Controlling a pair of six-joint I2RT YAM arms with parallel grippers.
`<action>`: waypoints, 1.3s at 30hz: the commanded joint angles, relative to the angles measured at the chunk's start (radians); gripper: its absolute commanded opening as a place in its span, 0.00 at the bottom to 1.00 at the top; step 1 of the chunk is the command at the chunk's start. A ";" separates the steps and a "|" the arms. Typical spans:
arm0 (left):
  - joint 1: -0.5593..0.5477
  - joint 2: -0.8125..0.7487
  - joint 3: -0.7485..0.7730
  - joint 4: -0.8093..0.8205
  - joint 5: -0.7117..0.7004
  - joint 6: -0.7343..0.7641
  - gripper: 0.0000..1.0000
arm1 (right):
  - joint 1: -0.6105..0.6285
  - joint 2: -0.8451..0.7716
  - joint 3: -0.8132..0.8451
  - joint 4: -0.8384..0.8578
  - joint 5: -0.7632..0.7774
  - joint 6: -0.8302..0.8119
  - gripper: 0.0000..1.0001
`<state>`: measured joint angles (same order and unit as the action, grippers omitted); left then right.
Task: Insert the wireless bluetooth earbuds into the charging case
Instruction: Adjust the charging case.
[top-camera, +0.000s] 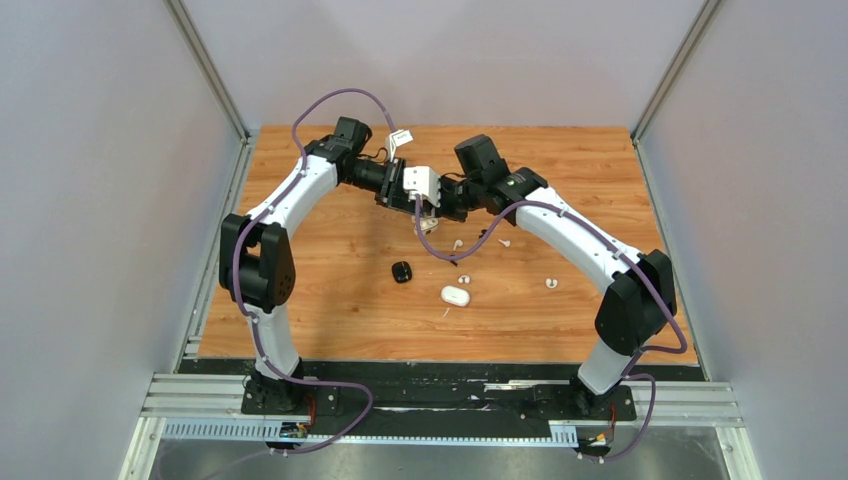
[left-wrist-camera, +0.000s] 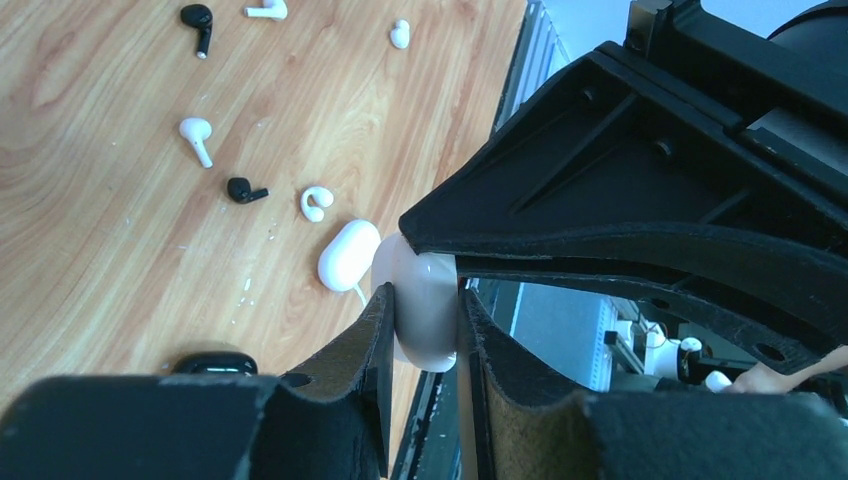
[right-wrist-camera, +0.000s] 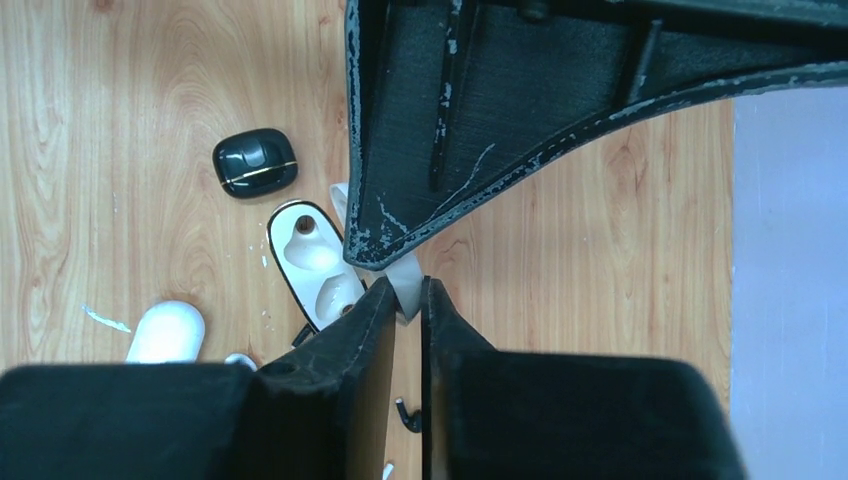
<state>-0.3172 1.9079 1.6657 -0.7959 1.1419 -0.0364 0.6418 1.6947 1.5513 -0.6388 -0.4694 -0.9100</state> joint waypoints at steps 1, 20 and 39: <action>-0.002 -0.002 0.031 -0.020 0.009 0.030 0.00 | 0.011 -0.019 0.022 0.092 0.001 0.056 0.18; 0.006 -0.135 -0.169 0.145 -0.103 0.210 0.00 | -0.429 -0.314 -0.298 -0.133 -0.173 0.601 0.54; 0.005 -0.269 -0.300 0.256 -0.075 0.235 0.00 | -0.605 -0.138 -0.382 -0.159 -0.220 0.070 0.48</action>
<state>-0.3134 1.7103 1.3674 -0.5560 1.0454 0.1501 0.0303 1.5108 1.1122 -0.8711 -0.6346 -0.7887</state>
